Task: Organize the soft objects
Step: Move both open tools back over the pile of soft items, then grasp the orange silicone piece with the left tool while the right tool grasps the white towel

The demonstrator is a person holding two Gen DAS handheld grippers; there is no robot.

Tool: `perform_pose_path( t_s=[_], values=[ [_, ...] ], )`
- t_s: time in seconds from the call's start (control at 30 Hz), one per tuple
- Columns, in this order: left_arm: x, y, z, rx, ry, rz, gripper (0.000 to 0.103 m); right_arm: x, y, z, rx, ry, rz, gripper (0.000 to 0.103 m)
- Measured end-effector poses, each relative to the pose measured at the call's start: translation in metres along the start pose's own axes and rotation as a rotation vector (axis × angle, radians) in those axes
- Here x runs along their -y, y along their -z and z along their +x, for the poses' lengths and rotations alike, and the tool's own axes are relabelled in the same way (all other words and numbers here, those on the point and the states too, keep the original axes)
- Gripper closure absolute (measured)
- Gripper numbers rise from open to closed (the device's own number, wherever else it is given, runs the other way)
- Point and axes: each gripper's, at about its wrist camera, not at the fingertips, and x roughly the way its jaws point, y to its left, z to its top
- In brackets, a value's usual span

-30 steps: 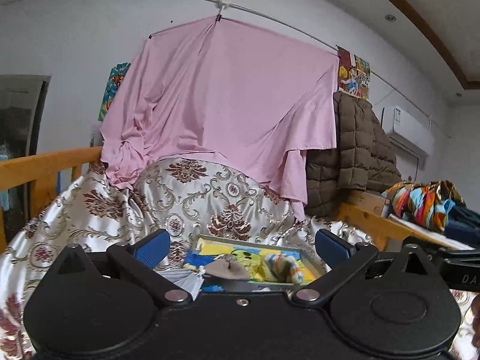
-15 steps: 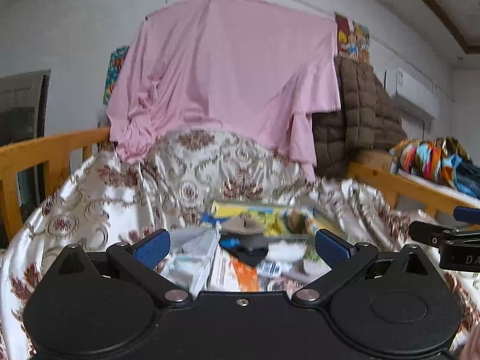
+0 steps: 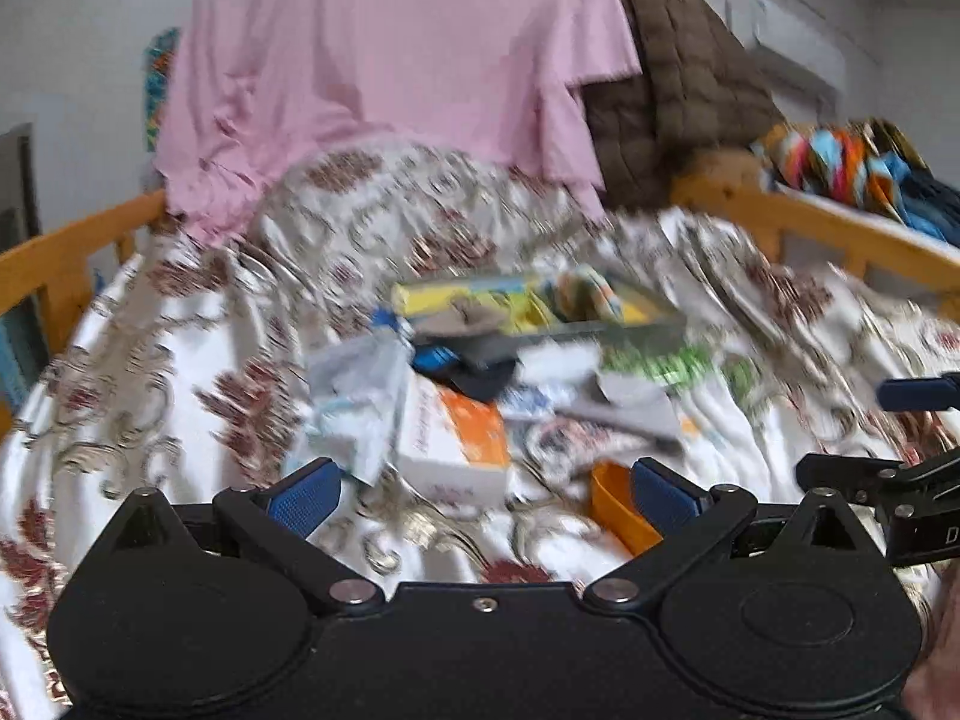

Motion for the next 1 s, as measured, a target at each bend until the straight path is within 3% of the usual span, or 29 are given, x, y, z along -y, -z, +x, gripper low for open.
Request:
perform_pose_path(
  t_s=[0.23, 0.33, 0.53, 0.77, 1.0],
  values=[
    [0.011, 0.004, 0.030, -0.126, 0.160, 0.050, 0.001, 0.018, 0.005, 0.021, -0.137, -0.086, 0.055, 0.000],
    [0.022, 0.006, 0.045, -0.169, 0.183, 0.101, 0.001, 0.036, 0.003, 0.037, -0.197, -0.111, 0.133, 0.000],
    [0.036, 0.009, 0.063, -0.169, 0.240, 0.153, 0.001, 0.056, 0.002, 0.066, -0.264, -0.180, 0.198, 0.000],
    [0.048, 0.012, 0.094, -0.223, 0.330, 0.155, 0.001, 0.062, -0.002, 0.099, -0.327, -0.223, 0.151, 0.000],
    [0.063, 0.017, 0.116, -0.243, 0.373, 0.174, 0.006, 0.081, 0.006, 0.129, -0.367, -0.257, 0.266, 0.000]
  ],
)
